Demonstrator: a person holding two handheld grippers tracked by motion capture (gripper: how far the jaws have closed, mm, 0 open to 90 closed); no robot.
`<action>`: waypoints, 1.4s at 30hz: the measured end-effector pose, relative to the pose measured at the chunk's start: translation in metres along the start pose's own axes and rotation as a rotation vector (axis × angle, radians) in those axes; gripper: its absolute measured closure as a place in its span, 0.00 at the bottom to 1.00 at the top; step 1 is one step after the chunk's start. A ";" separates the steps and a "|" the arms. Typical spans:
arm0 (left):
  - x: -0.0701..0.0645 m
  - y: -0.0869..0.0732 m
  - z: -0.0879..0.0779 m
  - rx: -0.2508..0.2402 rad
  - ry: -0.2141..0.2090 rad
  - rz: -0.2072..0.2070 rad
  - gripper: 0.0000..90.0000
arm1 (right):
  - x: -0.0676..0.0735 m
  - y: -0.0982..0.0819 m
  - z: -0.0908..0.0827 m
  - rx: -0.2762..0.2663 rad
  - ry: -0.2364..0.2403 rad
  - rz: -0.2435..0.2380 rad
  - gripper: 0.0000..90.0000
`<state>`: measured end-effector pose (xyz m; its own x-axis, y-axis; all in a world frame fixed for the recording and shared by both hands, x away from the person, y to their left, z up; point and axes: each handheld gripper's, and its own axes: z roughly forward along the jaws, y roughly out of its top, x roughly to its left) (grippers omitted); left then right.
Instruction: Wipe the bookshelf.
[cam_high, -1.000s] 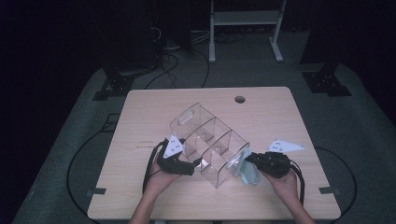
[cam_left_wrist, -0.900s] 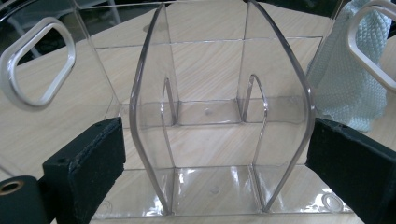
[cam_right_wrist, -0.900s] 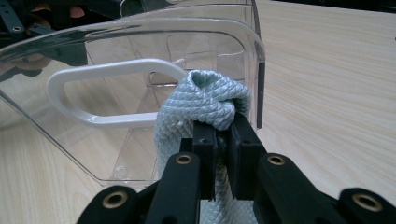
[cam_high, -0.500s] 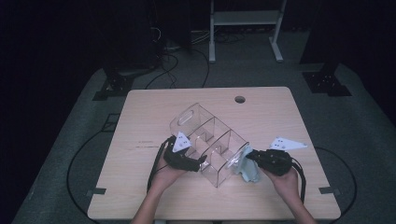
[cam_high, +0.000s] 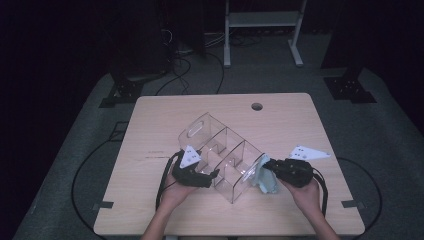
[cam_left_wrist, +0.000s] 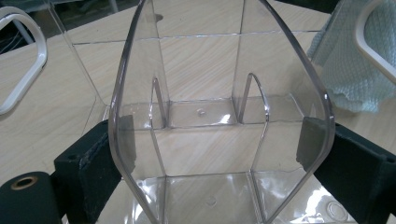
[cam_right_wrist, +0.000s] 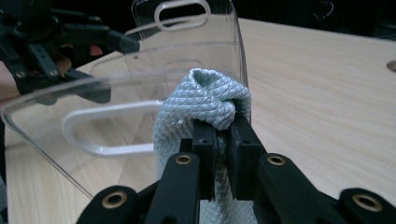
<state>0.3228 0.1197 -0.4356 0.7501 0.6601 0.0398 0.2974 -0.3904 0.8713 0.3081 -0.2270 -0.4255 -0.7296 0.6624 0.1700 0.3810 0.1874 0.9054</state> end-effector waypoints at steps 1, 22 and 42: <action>0.000 -0.001 -0.002 0.002 0.006 -0.004 0.10 | 0.000 0.001 0.001 0.002 0.000 -0.003 0.92; -0.001 -0.011 -0.015 -0.022 0.052 -0.046 0.09 | -0.006 -0.009 0.022 0.031 0.001 0.039 0.92; -0.002 -0.012 -0.014 -0.030 0.054 -0.054 0.09 | 0.006 0.014 0.007 -0.052 0.031 0.016 0.92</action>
<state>0.3097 0.1320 -0.4391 0.7002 0.7137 0.0180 0.3179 -0.3342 0.8873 0.3129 -0.2148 -0.4149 -0.7411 0.6423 0.1953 0.3633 0.1390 0.9212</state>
